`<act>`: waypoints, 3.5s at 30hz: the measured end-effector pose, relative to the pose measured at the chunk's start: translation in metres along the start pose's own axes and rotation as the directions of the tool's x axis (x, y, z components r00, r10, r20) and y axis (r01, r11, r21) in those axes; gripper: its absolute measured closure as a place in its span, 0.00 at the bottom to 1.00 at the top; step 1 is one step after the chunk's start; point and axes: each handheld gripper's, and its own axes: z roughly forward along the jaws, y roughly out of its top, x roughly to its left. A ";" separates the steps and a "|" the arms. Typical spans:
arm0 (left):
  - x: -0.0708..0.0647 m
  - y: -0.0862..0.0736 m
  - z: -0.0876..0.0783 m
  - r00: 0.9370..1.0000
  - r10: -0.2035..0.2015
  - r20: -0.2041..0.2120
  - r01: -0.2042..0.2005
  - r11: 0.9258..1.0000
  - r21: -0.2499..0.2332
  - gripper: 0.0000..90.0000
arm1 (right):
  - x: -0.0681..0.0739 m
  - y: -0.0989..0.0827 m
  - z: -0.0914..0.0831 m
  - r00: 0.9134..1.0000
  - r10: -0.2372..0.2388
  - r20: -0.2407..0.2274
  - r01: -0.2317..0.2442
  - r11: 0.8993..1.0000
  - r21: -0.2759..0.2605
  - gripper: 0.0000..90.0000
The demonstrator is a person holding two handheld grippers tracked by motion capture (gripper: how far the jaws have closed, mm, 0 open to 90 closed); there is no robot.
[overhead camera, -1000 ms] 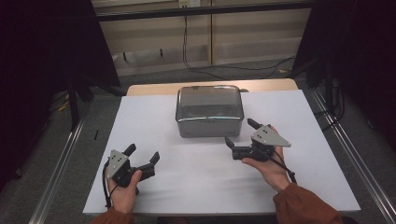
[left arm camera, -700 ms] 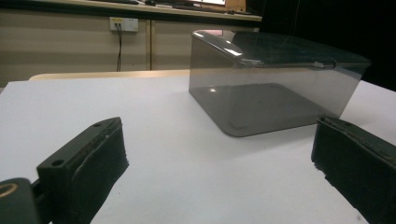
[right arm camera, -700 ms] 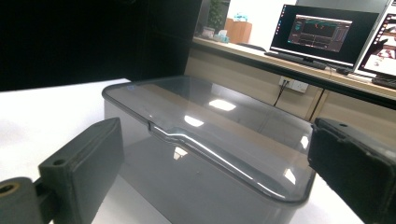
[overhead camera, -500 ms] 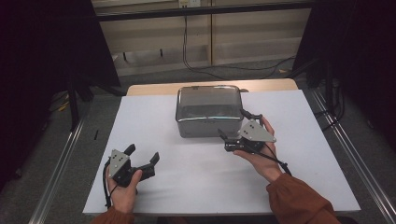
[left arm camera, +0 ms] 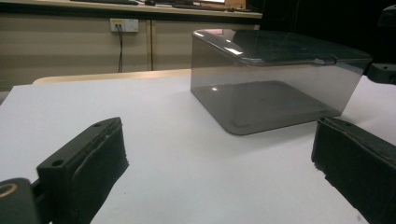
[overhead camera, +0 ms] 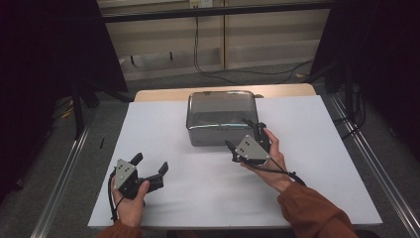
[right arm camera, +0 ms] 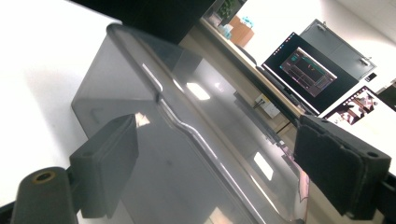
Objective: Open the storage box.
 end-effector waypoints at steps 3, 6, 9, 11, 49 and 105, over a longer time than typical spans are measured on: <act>0.000 0.000 0.000 1.000 -0.001 0.001 0.001 1.000 0.000 0.03 | 0.001 0.000 0.003 1.000 -0.025 0.009 0.025 0.999 0.021 0.16; 0.000 0.000 0.000 1.000 0.000 0.005 0.000 1.000 0.003 0.03 | 0.002 0.001 0.005 0.996 -0.083 0.025 0.082 0.996 0.036 0.19; 0.000 -0.001 0.001 1.000 -0.003 0.010 0.003 1.000 0.012 0.03 | 0.007 0.004 0.007 0.985 -0.170 0.034 0.168 0.984 0.052 0.23; 0.000 -0.001 0.001 1.000 -0.001 0.011 0.001 1.000 0.014 0.03 | 0.009 0.004 0.007 0.981 -0.191 0.038 0.189 0.980 0.057 0.23; -0.002 -0.001 0.002 0.999 0.028 0.021 -0.029 0.999 0.018 0.03 | 0.039 0.010 0.030 0.798 -0.603 -0.002 0.595 0.787 0.166 0.72; -0.011 0.024 0.034 0.980 0.063 0.189 -0.063 0.998 -0.002 0.02 | 0.029 0.018 0.026 0.799 -0.601 0.029 0.593 0.794 0.132 0.91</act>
